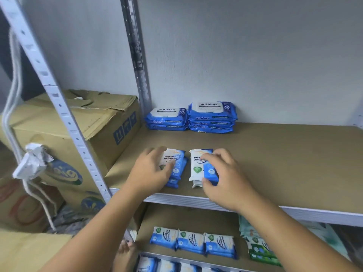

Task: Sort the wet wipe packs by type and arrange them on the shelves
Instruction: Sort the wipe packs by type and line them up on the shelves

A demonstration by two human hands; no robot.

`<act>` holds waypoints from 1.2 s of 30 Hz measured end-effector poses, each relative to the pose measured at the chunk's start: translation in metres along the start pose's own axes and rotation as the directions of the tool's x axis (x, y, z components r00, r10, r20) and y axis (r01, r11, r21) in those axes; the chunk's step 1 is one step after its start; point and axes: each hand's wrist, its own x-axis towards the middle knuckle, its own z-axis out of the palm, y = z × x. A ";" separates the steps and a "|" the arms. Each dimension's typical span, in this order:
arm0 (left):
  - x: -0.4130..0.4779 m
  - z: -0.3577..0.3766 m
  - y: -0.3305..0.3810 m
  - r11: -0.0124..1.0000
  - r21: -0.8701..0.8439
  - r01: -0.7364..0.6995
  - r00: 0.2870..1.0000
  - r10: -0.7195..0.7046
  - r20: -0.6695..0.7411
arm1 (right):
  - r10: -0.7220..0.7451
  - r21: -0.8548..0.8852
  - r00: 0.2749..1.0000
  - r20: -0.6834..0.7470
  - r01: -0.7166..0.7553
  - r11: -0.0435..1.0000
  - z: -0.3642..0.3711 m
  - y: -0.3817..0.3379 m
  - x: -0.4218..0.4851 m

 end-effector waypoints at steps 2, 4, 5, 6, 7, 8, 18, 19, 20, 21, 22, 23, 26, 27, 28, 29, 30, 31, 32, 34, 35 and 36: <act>-0.011 -0.006 -0.009 0.977 -0.005 -0.212 0.972 0.212 0.100 | -0.028 -0.081 0.997 0.070 0.034 0.996 0.002 0.000 -0.010; -0.018 -0.005 -0.020 0.946 0.059 -0.319 0.937 0.305 0.172 | 0.002 -0.126 0.998 0.066 0.007 0.992 0.007 -0.003 -0.013; -0.019 -0.002 -0.024 0.938 0.088 -0.336 0.933 0.319 0.169 | 0.019 -0.128 0.999 0.045 -0.014 0.992 0.011 -0.004 -0.013; -0.021 0.003 -0.025 0.937 0.103 -0.334 0.937 0.318 0.145 | 0.033 -0.125 0.999 0.022 -0.030 0.992 0.014 -0.005 -0.012; -0.022 0.007 -0.025 0.938 0.108 -0.328 0.942 0.317 0.108 | 0.048 -0.120 0.999 0.007 -0.047 0.992 0.019 -0.006 -0.011; -0.022 0.011 -0.025 0.938 0.108 -0.328 0.944 0.323 0.064 | 0.063 -0.113 0.998 -0.001 -0.062 0.992 0.023 -0.006 -0.010; 0.000 0.019 -0.047 0.979 0.086 -0.184 0.965 0.196 -0.174 | 0.038 -0.078 0.999 -0.003 -0.038 0.996 0.073 -0.026 0.040; 0.005 0.016 -0.054 0.984 0.085 -0.159 0.970 0.172 -0.170 | 0.030 -0.080 1.000 0.000 -0.030 0.996 0.080 -0.029 0.050; 0.010 0.012 -0.060 0.986 0.088 -0.139 0.974 0.152 -0.167 | 0.022 -0.086 1.000 0.001 -0.022 0.996 0.083 -0.033 0.058; 0.016 0.008 -0.068 0.988 0.096 -0.123 0.975 0.138 -0.173 | 0.011 -0.092 1.000 0.000 -0.011 0.996 0.088 -0.036 0.067; 0.023 0.004 -0.076 0.990 0.104 -0.100 0.977 0.117 -0.180 | 0.001 -0.098 1.000 -0.004 -0.002 0.995 0.095 -0.039 0.077; 0.031 0.001 -0.084 0.992 0.105 -0.065 0.978 0.084 -0.191 | -0.009 -0.102 1.000 -0.012 0.008 0.995 0.102 -0.042 0.087; 0.053 -0.005 -0.097 0.996 0.085 0.019 0.975 0.001 -0.224 | -0.050 -0.116 0.998 -0.026 0.046 0.992 0.121 -0.047 0.114; 0.059 -0.004 -0.099 0.997 0.081 -0.004 0.973 0.023 -0.230 | -0.070 -0.121 0.997 -0.034 0.065 0.991 0.127 -0.047 0.124; 0.065 -0.001 -0.100 0.996 0.085 -0.040 0.971 0.059 -0.230 | -0.090 -0.129 0.995 -0.048 0.083 0.988 0.132 -0.047 0.133; 0.071 0.002 -0.101 0.993 0.092 -0.070 0.970 0.089 -0.225 | -0.105 -0.139 0.993 -0.062 0.096 0.986 0.137 -0.047 0.141; 0.078 0.006 -0.104 0.992 0.093 -0.081 0.971 0.100 -0.218 | -0.113 -0.148 0.991 -0.072 0.101 0.984 0.141 -0.046 0.150; 0.084 0.007 -0.104 0.993 0.088 -0.082 0.972 0.099 -0.213 | -0.117 -0.152 0.990 -0.082 0.103 0.983 0.143 -0.046 0.155; 0.089 0.008 -0.105 0.994 0.077 -0.080 0.973 0.095 -0.212 | -0.116 -0.159 0.989 -0.089 0.101 0.982 0.145 -0.046 0.160; 0.100 0.010 -0.110 0.993 0.069 -0.093 0.971 0.106 -0.216 | -0.106 -0.169 0.989 -0.106 0.087 0.982 0.150 -0.045 0.170; 0.105 0.011 -0.112 0.992 0.073 -0.105 0.970 0.118 -0.214 | -0.101 -0.171 0.988 -0.114 0.081 0.982 0.151 -0.043 0.174; 0.107 0.011 -0.114 0.990 0.079 -0.117 0.968 0.131 -0.214 | -0.098 -0.172 0.988 -0.120 0.077 0.982 0.152 -0.042 0.177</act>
